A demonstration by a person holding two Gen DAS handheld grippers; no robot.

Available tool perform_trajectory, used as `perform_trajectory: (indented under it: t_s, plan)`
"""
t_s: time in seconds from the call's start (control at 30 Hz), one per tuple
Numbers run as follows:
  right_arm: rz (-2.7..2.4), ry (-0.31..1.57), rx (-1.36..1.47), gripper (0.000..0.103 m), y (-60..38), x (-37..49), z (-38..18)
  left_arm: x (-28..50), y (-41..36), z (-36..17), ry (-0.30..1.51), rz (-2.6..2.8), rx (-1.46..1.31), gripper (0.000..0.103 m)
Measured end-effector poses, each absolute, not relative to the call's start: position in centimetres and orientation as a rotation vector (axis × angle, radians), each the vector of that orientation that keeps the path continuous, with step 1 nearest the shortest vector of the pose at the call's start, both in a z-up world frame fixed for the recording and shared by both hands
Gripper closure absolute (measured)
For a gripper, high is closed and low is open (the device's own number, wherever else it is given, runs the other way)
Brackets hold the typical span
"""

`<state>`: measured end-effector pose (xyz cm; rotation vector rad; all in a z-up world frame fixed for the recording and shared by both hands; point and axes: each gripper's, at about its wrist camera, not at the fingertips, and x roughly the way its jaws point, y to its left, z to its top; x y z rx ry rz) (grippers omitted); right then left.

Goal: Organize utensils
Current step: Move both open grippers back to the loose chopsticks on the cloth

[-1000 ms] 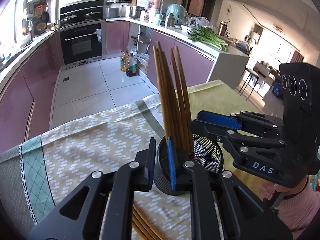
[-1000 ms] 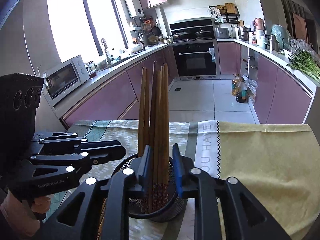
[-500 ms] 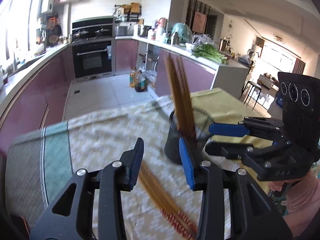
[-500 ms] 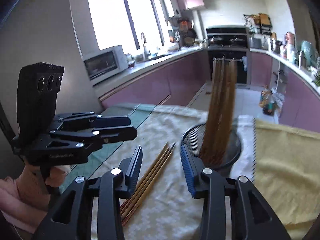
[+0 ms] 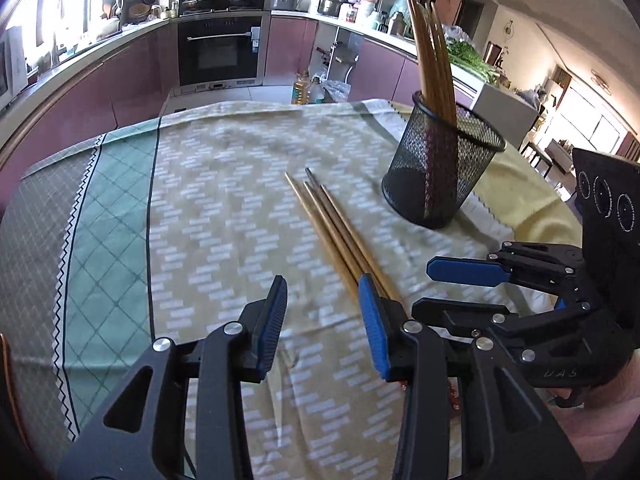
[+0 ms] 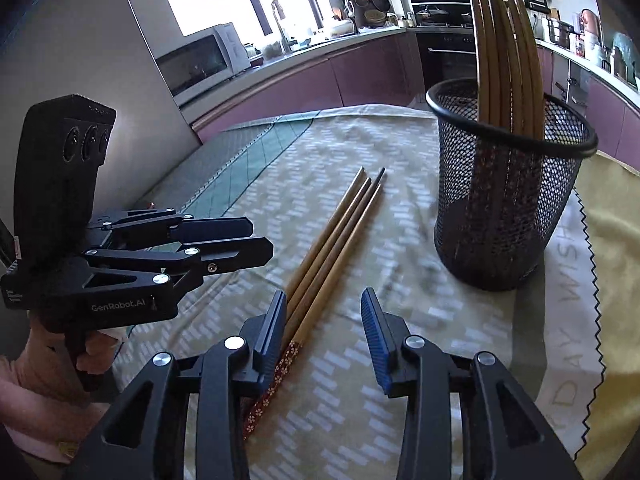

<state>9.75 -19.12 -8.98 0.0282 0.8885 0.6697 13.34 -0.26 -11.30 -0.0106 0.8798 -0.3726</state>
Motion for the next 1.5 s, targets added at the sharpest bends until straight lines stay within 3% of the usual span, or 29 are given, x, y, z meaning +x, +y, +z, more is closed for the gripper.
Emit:
perform_trajectory:
  t_s: [1.5]
  plan:
    - [0.581,0.916,-0.049,0.079,-18.0,11.3,-10.1,16.6,-2.3,-12.9,0.964,-0.369,0.080,0.071]
